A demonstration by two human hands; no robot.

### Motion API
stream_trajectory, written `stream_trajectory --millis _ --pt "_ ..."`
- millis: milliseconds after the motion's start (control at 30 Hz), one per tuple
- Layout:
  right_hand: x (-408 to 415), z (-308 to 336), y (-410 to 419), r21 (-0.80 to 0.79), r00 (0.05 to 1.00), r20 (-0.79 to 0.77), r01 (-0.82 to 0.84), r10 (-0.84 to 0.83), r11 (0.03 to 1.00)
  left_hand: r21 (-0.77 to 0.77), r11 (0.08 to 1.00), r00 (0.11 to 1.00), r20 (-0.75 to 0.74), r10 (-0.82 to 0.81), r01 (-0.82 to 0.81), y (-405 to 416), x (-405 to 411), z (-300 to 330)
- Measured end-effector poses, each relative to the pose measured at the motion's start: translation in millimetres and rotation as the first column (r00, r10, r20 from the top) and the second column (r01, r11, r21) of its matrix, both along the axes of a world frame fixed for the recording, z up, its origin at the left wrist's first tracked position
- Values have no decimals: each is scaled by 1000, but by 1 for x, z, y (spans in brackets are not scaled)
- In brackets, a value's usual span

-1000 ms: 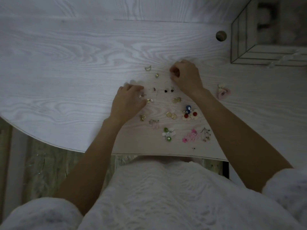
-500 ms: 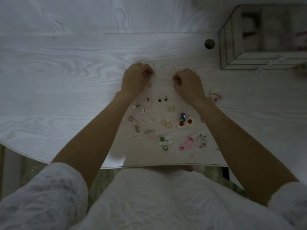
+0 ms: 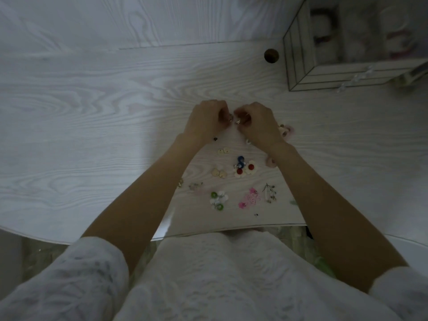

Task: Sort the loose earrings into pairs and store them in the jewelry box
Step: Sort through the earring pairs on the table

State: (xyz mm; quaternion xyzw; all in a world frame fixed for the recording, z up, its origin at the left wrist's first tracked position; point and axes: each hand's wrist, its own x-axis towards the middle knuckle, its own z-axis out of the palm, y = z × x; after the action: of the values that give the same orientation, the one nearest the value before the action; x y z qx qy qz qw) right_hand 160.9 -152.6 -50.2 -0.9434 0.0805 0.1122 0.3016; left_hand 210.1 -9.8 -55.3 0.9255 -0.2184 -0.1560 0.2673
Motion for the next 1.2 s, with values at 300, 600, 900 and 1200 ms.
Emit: stream_trajectory --millis 300,600,900,1200 --pt "-3 -2 11 38 999 22 24 -25 999 -89 994 998 -36 59 -62 -1 -16 0" --pt "-23 1 12 70 998 65 9 -13 997 -266 942 975 29 221 -205 67 -35 20" --pt "-13 2 28 -55 987 115 -108 114 993 -106 850 856 -77 510 -516 139 -66 15" --pt "0 0 27 -155 986 102 -115 132 981 -20 919 916 -90 391 -394 121 -74 2"
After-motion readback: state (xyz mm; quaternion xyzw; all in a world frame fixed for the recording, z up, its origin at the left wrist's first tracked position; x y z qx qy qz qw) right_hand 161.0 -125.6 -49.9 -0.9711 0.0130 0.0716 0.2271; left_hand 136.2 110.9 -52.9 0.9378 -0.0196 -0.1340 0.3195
